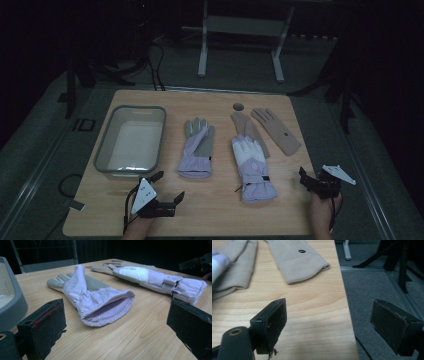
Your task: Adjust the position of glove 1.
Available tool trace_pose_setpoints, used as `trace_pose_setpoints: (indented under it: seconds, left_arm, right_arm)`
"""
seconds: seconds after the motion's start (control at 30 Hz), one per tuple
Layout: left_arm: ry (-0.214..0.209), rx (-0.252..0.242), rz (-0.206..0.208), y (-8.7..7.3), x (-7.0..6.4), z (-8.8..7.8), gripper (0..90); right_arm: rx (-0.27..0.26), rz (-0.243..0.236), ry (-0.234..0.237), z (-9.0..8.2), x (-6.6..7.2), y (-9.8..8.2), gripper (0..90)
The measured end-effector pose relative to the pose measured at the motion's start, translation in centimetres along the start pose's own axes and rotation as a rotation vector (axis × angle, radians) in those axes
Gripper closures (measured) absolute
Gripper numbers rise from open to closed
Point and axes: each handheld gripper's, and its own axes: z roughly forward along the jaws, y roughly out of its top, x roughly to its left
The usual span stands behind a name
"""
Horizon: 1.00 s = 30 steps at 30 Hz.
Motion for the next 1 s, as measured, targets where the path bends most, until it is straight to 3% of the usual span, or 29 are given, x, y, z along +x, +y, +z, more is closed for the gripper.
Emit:
trace_pose_setpoints:
  seconds: [0.17,0.43,0.67,1.0]
  left_arm:
    - [0.004,-0.002,0.008,0.0,-0.1,0.0,2.5]
    - [0.005,-0.007,0.005,0.0,-0.2,0.0,2.4]
    - [0.010,-0.012,0.000,-0.1,-0.2,-0.1,2.4]
    - [0.012,-0.013,-0.002,-0.1,-0.2,-0.1,2.4]
  right_arm:
    - [0.001,0.005,0.002,0.0,0.0,0.0,14.0]
    - [0.052,-0.010,-0.015,0.3,0.0,0.1,14.1]
    - [0.088,-0.010,0.086,0.6,-0.3,1.5,13.5]
    - [0.042,-0.095,0.142,-0.4,0.6,6.0,11.6]
